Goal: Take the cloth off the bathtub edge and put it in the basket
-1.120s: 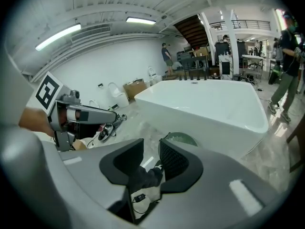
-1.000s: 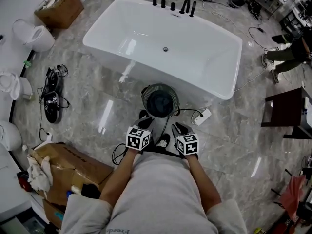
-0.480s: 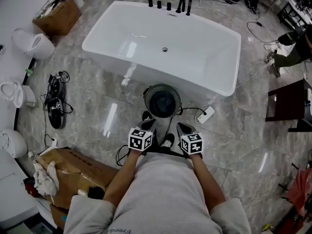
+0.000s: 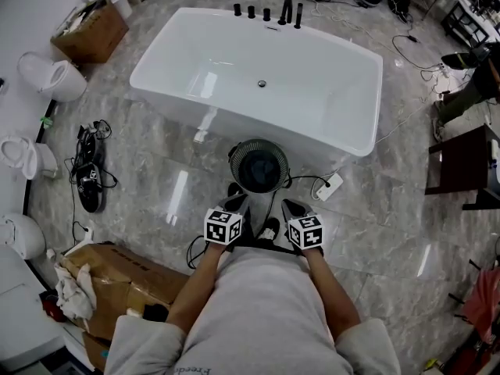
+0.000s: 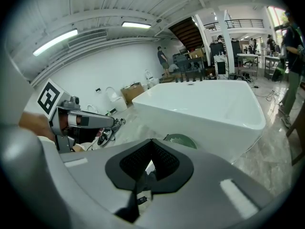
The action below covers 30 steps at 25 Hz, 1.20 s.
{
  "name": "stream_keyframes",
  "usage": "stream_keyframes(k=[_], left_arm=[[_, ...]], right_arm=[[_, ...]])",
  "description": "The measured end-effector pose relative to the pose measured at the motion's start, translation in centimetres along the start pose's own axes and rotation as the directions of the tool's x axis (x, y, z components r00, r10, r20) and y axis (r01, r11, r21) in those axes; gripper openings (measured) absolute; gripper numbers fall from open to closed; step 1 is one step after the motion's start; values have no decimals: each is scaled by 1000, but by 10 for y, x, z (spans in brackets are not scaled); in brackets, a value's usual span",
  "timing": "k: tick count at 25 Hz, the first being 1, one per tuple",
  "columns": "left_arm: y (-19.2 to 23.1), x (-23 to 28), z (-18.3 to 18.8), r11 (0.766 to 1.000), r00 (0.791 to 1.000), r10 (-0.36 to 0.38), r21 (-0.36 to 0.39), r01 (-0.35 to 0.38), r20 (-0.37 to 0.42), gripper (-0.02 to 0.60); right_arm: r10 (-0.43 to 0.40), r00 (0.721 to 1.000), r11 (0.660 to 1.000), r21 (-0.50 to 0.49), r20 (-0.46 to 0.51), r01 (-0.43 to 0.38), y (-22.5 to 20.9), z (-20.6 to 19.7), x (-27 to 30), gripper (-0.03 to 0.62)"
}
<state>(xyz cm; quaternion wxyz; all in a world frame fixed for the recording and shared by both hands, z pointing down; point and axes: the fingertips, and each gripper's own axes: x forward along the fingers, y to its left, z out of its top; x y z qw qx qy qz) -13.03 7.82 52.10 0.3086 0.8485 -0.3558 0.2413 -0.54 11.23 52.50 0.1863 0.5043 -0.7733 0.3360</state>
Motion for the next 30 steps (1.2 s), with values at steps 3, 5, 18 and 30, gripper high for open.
stream_keyframes(k=[3,5,18,30], left_arm=[[1,0,-1,1000,1000,4,-12,-4,2,58],[1,1,-1,1000,1000,3,-14,-3,2,58],[2,0,-1,1000,1000,-2,-21,2,6,58],[4,3,-2,1000,1000,1,-30,-1,14,58]], right_arm=[[-2,1000,1000,-3,-3,2,-2,-1,-1,0],[-8,1000,1000,-7,-1,8,-4,0,-2,0],[-22,1000,1000,-4,18,22,-4,4,-3,0],[-23,999,1000,-17,37,24,-5,7,-2,0]])
